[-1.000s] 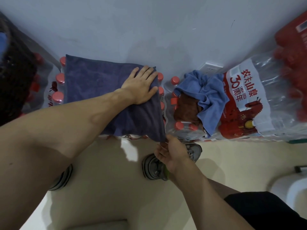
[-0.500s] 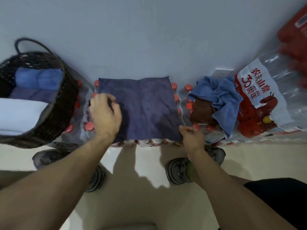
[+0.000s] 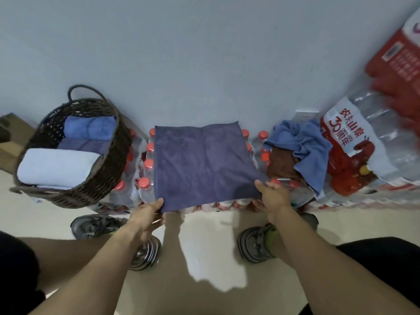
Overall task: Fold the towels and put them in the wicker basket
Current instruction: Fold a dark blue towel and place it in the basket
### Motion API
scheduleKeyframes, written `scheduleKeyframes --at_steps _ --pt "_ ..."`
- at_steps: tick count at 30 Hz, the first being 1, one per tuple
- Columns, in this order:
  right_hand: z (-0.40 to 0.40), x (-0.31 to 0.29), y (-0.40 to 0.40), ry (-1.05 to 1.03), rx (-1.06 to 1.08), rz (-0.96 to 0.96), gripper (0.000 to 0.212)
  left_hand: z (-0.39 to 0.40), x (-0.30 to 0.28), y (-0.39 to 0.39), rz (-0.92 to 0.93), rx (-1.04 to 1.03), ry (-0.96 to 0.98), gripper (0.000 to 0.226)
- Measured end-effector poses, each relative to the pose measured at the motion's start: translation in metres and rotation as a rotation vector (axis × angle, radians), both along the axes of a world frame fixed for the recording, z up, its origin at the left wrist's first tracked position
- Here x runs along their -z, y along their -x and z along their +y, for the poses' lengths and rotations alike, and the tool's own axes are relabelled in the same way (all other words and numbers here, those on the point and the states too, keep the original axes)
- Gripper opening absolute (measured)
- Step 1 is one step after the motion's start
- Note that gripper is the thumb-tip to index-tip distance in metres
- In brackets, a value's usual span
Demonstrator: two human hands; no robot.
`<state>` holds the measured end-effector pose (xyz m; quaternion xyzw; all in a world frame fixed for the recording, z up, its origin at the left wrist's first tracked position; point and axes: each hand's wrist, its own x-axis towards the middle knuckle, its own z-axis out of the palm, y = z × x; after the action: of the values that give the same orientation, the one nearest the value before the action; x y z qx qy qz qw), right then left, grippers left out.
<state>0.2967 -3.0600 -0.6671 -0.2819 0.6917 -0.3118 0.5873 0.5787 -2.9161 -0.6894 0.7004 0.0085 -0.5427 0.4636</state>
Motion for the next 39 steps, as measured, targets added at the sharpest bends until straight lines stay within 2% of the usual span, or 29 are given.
scheduleKeyframes --at_steps 2,5,7,10,12,15,19,20,24,27,29,31,35,37,39 --pt "0.002 0.001 0.003 -0.046 -0.002 0.007 0.012 -0.002 -0.005 -0.009 -0.014 -0.103 0.019 0.013" --pt "0.014 0.002 0.001 -0.201 -0.153 0.034 0.006 -0.001 -0.013 -0.015 -0.132 -0.220 0.005 0.014" --pt "0.018 0.003 0.001 -0.277 -0.283 0.120 0.010 0.003 -0.015 -0.016 -0.250 -0.143 -0.034 0.012" --pt "0.017 -0.005 0.003 -0.353 -0.437 0.236 0.017 0.006 -0.017 -0.020 -0.418 0.113 -0.116 0.013" --pt "0.015 -0.012 0.004 -0.368 -0.510 0.292 0.018 0.006 -0.023 -0.024 -0.510 0.214 -0.156 0.013" --pt "0.010 -0.021 0.003 -0.305 -0.531 0.242 0.018 0.003 -0.032 -0.034 -0.584 0.284 -0.126 0.012" --pt "0.001 -0.038 0.009 -0.143 -0.580 0.006 0.004 -0.001 -0.058 -0.043 -0.471 0.302 -0.031 0.017" --pt "-0.002 -0.041 0.012 -0.132 -0.591 -0.071 0.006 -0.002 -0.066 -0.045 -0.437 0.287 -0.010 0.017" --pt "-0.014 -0.057 0.025 -0.175 -0.629 -0.277 0.031 -0.008 -0.099 -0.052 -0.213 0.265 0.046 0.021" --pt "-0.021 -0.066 0.035 -0.231 -0.729 -0.323 0.048 -0.007 -0.112 -0.062 -0.107 0.429 0.048 0.018" --pt "-0.025 -0.069 0.039 -0.259 -0.827 -0.262 0.053 -0.005 -0.113 -0.065 -0.169 0.524 0.041 0.021" --pt "-0.027 -0.072 0.037 -0.252 -0.904 -0.077 0.045 -0.004 -0.113 -0.065 -0.281 0.558 0.007 0.002" --pt "-0.028 -0.075 0.024 -0.306 -0.981 0.209 0.008 -0.002 -0.110 -0.076 -0.609 0.850 -0.141 0.035" --pt "-0.033 -0.078 0.024 -0.314 -1.009 0.266 0.025 -0.002 -0.111 -0.079 -0.723 0.935 -0.225 0.041" --pt "-0.039 -0.083 0.024 -0.274 -1.028 0.256 0.029 -0.004 -0.112 -0.079 -0.729 0.942 -0.218 0.044"
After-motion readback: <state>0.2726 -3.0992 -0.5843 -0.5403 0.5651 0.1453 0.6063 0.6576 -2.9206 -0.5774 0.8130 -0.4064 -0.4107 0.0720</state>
